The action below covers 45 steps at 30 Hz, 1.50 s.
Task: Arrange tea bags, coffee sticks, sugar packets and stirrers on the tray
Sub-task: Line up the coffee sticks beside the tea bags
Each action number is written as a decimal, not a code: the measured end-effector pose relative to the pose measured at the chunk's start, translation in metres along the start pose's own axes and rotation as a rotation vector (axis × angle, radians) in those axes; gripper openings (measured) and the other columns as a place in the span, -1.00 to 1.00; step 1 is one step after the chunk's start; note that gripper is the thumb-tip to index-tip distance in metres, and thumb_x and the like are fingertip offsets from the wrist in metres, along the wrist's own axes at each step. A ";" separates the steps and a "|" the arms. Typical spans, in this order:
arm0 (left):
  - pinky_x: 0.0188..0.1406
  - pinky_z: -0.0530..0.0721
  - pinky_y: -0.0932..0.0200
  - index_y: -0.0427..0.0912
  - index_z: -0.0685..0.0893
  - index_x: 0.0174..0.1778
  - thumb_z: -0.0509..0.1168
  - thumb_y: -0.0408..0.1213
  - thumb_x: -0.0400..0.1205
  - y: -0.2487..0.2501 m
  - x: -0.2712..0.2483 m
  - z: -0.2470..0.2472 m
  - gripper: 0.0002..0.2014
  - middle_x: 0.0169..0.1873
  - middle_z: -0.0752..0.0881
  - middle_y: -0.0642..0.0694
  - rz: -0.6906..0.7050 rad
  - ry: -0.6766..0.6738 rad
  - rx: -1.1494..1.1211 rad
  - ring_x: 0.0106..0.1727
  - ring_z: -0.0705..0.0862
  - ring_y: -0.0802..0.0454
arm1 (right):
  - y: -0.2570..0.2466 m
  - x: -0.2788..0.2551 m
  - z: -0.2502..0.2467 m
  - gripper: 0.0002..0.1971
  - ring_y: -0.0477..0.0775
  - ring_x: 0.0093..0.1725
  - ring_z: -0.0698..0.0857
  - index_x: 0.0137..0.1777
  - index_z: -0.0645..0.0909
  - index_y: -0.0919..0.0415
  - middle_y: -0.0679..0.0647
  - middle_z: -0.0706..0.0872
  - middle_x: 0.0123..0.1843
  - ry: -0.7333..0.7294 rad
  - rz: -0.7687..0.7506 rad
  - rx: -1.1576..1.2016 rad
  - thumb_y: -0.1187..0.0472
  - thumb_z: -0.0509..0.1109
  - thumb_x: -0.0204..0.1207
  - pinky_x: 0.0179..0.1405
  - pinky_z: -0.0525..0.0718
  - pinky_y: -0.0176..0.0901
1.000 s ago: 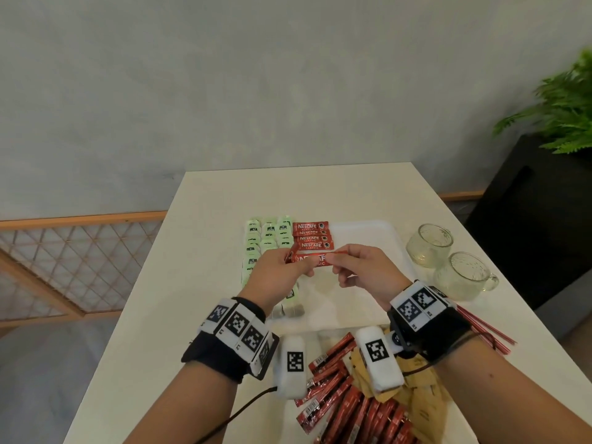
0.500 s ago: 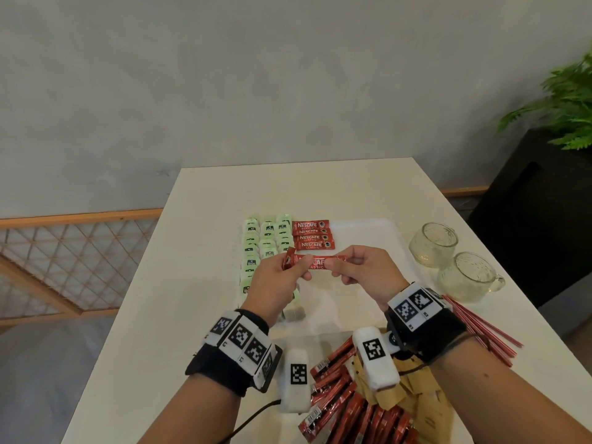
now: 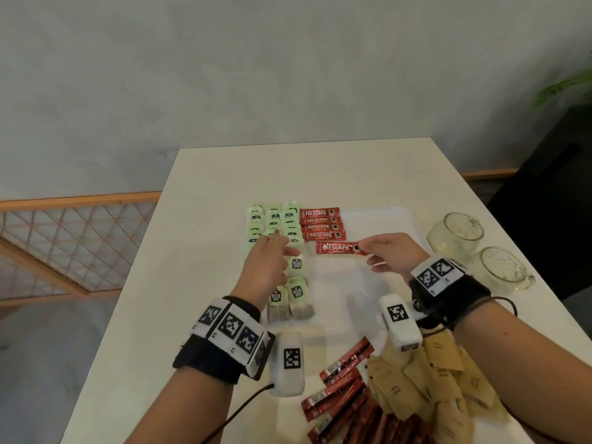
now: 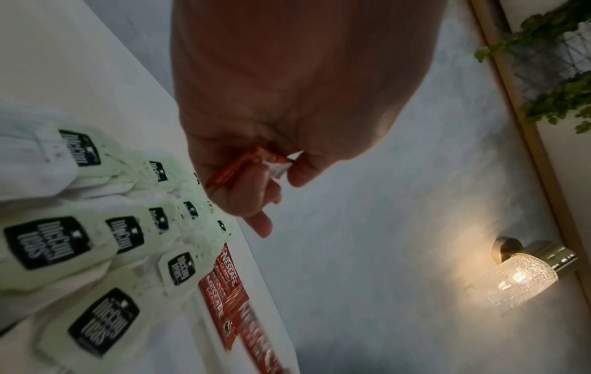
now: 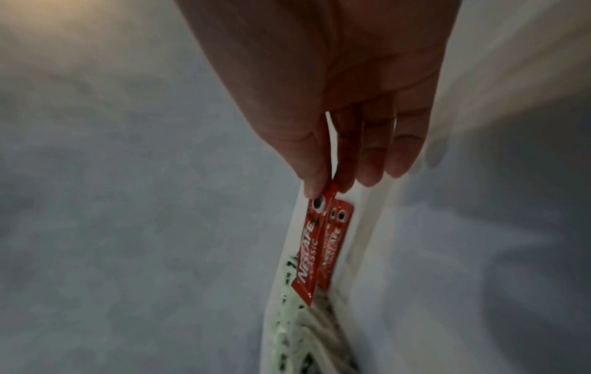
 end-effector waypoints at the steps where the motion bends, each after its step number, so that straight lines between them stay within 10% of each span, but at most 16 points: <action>1: -0.71 0.37 0.34 -0.28 0.57 0.13 0.12 -0.24 0.73 0.001 0.002 -0.003 -0.79 -0.15 0.73 -0.11 0.003 0.012 -0.024 -0.48 0.43 0.11 | 0.004 0.007 0.000 -0.89 -0.03 -0.30 0.65 -0.02 0.74 0.24 0.08 0.75 -0.14 0.009 0.017 -0.049 0.21 0.45 0.56 -0.20 0.72 -0.18; 6: -0.51 0.65 0.19 -0.22 0.68 0.13 0.08 -0.21 0.80 0.008 0.004 -0.006 -0.73 -0.04 0.78 -0.19 0.055 -0.024 -0.071 -0.34 0.69 0.06 | 0.022 0.035 0.002 -0.81 0.01 -0.39 0.60 0.04 0.76 0.32 0.16 0.74 -0.22 0.083 0.057 -0.201 0.21 0.47 0.54 -0.36 0.67 -0.18; 11: -0.66 0.42 0.27 0.07 0.69 0.15 0.07 -0.06 0.80 0.008 0.004 -0.007 -0.74 -0.16 0.84 -0.12 0.081 -0.110 0.095 -0.58 0.53 0.07 | 0.014 0.049 0.008 -0.78 0.08 -0.30 0.65 0.01 0.60 0.16 0.10 0.70 -0.18 0.175 0.051 -0.295 0.15 0.55 0.46 -0.11 0.75 0.04; 22: -0.65 0.28 0.28 -0.20 0.55 -0.02 0.07 -0.33 0.68 -0.015 0.014 -0.018 -0.85 -0.32 0.82 -0.12 -0.071 -0.054 0.085 -0.64 0.37 0.08 | -0.001 0.072 0.022 -0.72 0.10 -0.12 0.69 -0.20 0.47 -0.01 0.07 0.73 -0.03 0.221 0.011 -0.376 0.10 0.58 0.41 0.02 0.73 0.03; 33: -0.58 0.59 0.27 -0.20 0.75 0.11 0.24 -0.25 0.75 -0.007 0.004 -0.008 -0.81 -0.24 0.82 -0.12 0.024 -0.200 0.104 -0.52 0.58 0.14 | -0.012 0.060 0.020 -0.65 0.05 -0.18 0.68 -0.09 0.58 0.07 0.04 0.74 -0.11 0.227 -0.023 -0.397 -0.17 0.52 0.39 -0.07 0.70 -0.01; 40: -0.66 0.33 0.30 -0.22 0.66 -0.11 0.28 -0.22 0.73 -0.001 -0.010 0.014 -0.83 -0.25 0.84 -0.12 0.095 -0.278 0.204 -0.64 0.41 0.14 | -0.063 -0.024 0.055 -0.78 -0.08 -0.23 0.71 -0.05 0.73 0.10 0.01 0.79 -0.10 -0.159 -0.255 -0.129 -0.04 0.44 0.54 -0.07 0.69 -0.14; 45: -0.59 0.40 0.32 -0.21 0.76 -0.02 0.39 -0.16 0.65 0.008 -0.020 0.023 -0.82 -0.27 0.84 -0.06 0.119 -0.255 0.190 -0.52 0.41 0.14 | -0.064 -0.049 0.050 -0.93 -0.07 -0.31 0.69 -0.14 0.75 0.14 0.06 0.73 -0.26 -0.146 -0.343 -0.086 0.16 0.52 0.49 -0.10 0.68 -0.13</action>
Point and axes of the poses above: each hand's wrist, its own x-axis towards the middle knuckle, its own z-axis out of the palm, y = z × x, the point moved 9 cm from there along x, towards the middle knuckle
